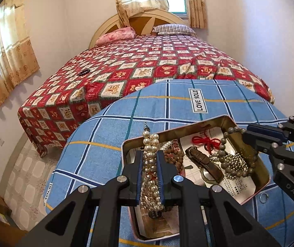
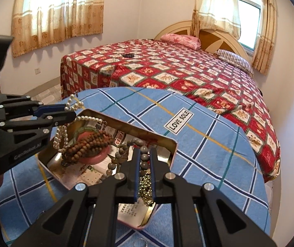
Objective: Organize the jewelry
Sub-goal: 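Open both grippers to drop the pearls and bead bracelet into the tin, then move both tools back toward the silver bangle and silver ring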
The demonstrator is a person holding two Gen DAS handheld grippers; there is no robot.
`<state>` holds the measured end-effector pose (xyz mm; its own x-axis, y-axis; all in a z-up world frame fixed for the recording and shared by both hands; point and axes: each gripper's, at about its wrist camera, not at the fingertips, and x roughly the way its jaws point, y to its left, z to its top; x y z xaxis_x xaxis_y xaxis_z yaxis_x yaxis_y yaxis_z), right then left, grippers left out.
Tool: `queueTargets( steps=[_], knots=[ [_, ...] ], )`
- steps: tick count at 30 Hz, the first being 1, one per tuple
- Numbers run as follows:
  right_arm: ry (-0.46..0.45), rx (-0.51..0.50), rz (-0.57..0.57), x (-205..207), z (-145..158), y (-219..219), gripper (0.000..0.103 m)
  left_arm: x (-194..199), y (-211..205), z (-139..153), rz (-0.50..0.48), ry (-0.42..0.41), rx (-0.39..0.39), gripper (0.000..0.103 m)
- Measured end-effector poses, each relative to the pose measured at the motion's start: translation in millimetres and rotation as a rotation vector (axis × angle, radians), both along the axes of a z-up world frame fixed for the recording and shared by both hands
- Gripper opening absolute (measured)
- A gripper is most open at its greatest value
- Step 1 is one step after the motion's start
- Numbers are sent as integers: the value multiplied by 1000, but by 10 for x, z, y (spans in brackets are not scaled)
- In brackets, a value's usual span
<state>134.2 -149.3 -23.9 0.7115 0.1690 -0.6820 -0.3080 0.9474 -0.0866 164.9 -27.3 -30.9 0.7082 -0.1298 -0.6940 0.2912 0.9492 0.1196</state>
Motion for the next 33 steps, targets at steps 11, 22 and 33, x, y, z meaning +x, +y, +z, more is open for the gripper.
queueTargets(
  steps=[11, 22, 33],
  knots=[
    [53, -7, -26, 74, -221, -43, 41, 93, -63, -169, 22, 15, 60, 39],
    [32, -31, -106, -457, -211, -244, 60, -655, 129, -23, 104, -90, 90, 75],
    [38, -20, -171, -969, -373, -368, 74, -1330, 40, -319, 100, 11, 148, 75]
  ],
)
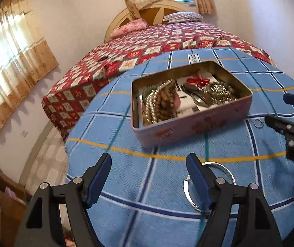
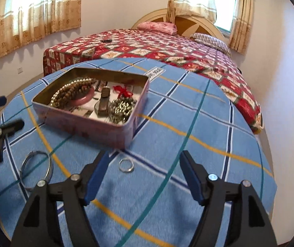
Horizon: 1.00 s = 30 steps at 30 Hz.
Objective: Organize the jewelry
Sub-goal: 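Move both tools back toward the silver bangle and silver ring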
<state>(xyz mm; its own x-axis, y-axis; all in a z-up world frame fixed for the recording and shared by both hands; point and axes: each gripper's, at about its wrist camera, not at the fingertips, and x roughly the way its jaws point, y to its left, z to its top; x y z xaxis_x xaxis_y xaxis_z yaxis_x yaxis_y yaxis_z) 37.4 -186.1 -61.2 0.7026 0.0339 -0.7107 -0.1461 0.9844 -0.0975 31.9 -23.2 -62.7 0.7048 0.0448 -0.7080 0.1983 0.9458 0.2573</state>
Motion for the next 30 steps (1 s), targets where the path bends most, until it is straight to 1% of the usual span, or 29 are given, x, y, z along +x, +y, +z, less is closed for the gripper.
queueTargets(
  steps=[1, 4, 5, 6, 8, 9, 10, 14, 19, 22, 26, 28, 30],
  knots=[
    [8, -2, 1, -1, -22, 19, 74, -20, -38, -22, -9, 4, -3, 75],
    [16, -8, 22, -45, -68, 81, 74, -28, -155, -163, -27, 29, 43, 75],
    [14, -16, 28, -59, -72, 101, 74, -10, -166, -230, -23, 48, 60, 75],
    [11, -20, 29, -70, -73, 108, 74, 12, -161, -299, -19, 81, 62, 75],
    [10, -16, 32, -80, -73, 97, 76, 43, -134, -383, -21, 105, 59, 77],
    [9, -14, 30, -82, -75, 87, 77, 52, -108, -390, -18, 86, 57, 77],
    [10, -12, 24, -72, -84, 68, 79, 80, -79, -398, -7, 86, 63, 79],
    [23, -2, 13, -33, -135, 22, 79, 278, 100, -426, 47, 61, 70, 79],
    [48, 18, 11, 35, -170, -2, 79, 487, 337, -436, 83, 53, 33, 79],
    [57, 17, 5, 107, -183, -14, 79, 544, 387, -434, 86, 53, 21, 80],
    [89, 51, 1, 179, -218, -60, 79, 566, 390, -434, 80, 46, 9, 80],
    [104, 61, 3, 201, -234, -73, 77, 562, 388, -434, 78, 45, 4, 78],
    [121, 74, 6, 233, -253, -94, 73, 556, 386, -434, 71, 43, -1, 77]
  ],
)
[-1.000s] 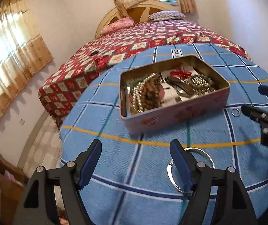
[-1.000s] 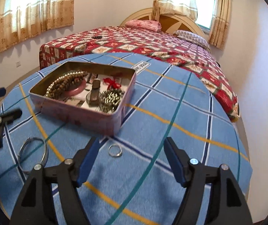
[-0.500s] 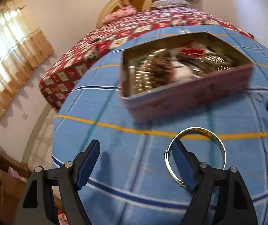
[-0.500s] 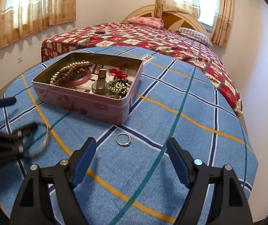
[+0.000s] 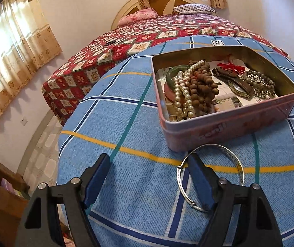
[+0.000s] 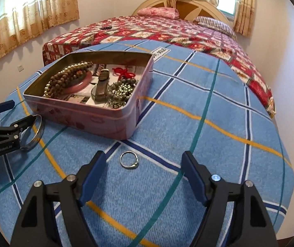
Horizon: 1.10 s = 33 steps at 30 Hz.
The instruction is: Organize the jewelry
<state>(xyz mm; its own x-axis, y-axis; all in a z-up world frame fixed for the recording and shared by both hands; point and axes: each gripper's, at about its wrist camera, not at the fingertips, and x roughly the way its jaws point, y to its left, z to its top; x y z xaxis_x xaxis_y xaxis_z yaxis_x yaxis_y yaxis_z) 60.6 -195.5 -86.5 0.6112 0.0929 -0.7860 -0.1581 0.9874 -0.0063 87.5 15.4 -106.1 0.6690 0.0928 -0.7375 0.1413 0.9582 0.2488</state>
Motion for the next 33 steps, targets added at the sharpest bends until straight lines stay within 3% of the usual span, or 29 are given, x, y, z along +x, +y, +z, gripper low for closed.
queueTargets(
  steps=[2, 6, 8, 9, 10, 11, 20, 33],
  knots=[
    [24, 0, 15, 22, -36, 19, 60, -17, -4, 6, -18, 10, -27, 61],
    [22, -18, 47, 19, -35, 96, 59, -63, -125, -1, -79, 19, -32, 32],
    [20, -11, 58, 4, -33, 115, 41, -80, -172, -8, -107, 25, -38, 13],
    [16, -15, 68, -11, -32, 133, 35, -87, -197, -13, -122, 28, -41, 9],
    [9, -25, 81, -38, -31, 173, 23, -96, -203, -13, -124, 25, -36, 9],
    [6, -34, 82, -46, -31, 191, 22, -104, -205, -14, -126, 23, -34, 8],
    [-20, -34, 75, -104, 32, 187, 22, -209, -179, 74, -130, 4, -51, 5],
    [-121, -41, 51, -180, 436, 89, 22, -387, -170, 594, -143, -90, -104, 5]
  ],
)
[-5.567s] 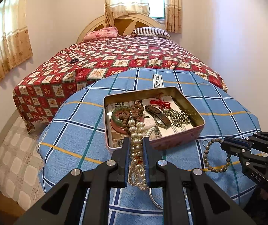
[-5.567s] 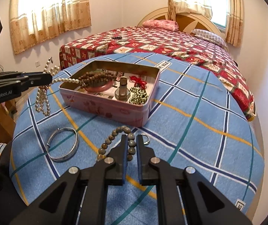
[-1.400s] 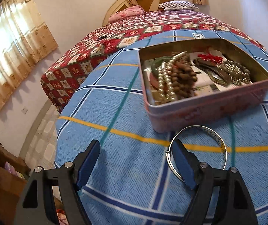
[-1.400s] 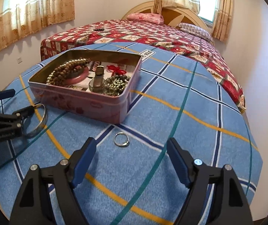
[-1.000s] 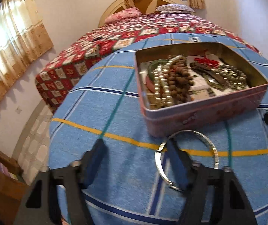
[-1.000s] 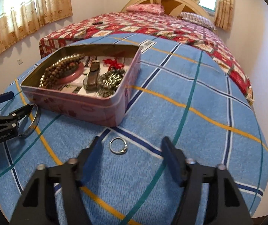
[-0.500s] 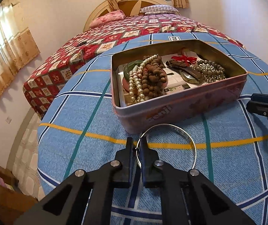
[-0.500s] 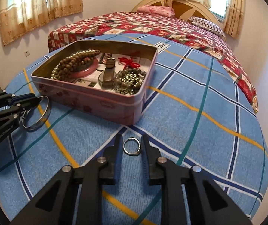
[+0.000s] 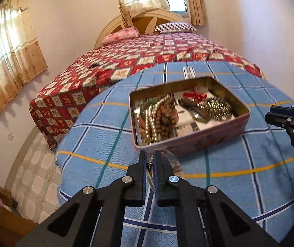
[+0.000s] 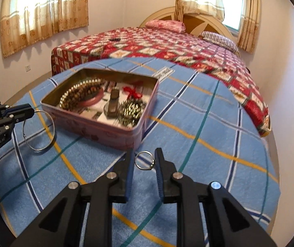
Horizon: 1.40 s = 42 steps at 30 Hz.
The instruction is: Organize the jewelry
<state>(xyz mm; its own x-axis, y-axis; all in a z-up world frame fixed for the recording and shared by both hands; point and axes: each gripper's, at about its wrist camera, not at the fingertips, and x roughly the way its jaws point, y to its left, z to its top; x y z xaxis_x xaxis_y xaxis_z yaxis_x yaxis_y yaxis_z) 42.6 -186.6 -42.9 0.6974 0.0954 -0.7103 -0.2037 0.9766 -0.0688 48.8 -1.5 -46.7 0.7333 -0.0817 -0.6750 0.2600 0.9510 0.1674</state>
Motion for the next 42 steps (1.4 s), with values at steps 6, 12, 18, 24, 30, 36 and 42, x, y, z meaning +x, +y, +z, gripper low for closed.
queueTargets(
  steps=[6, 12, 18, 24, 30, 36, 42],
  knots=[
    [-39, -1, 3, 49, 151, -1, 22, 46, 51, 254, 7, -43, -31, 5],
    [-69, -6, 15, 134, 266, 23, 22, 155, 68, 467, 4, -82, -50, 0],
    [-92, -16, 36, 208, 347, 93, 22, 304, 79, 511, 10, -83, -56, 0],
    [-96, -17, 45, 175, 339, 113, 22, 217, 204, 269, 25, 5, -95, 12],
    [-67, -9, 57, 150, 194, 165, 22, 101, 265, -5, 75, 54, -118, 94],
    [-65, -3, 66, 97, 194, 193, 22, 158, 100, -298, 65, 119, -51, 94],
    [-62, 0, 69, 85, 188, 203, 22, 267, 105, -593, 96, 201, -15, 93]
  ],
)
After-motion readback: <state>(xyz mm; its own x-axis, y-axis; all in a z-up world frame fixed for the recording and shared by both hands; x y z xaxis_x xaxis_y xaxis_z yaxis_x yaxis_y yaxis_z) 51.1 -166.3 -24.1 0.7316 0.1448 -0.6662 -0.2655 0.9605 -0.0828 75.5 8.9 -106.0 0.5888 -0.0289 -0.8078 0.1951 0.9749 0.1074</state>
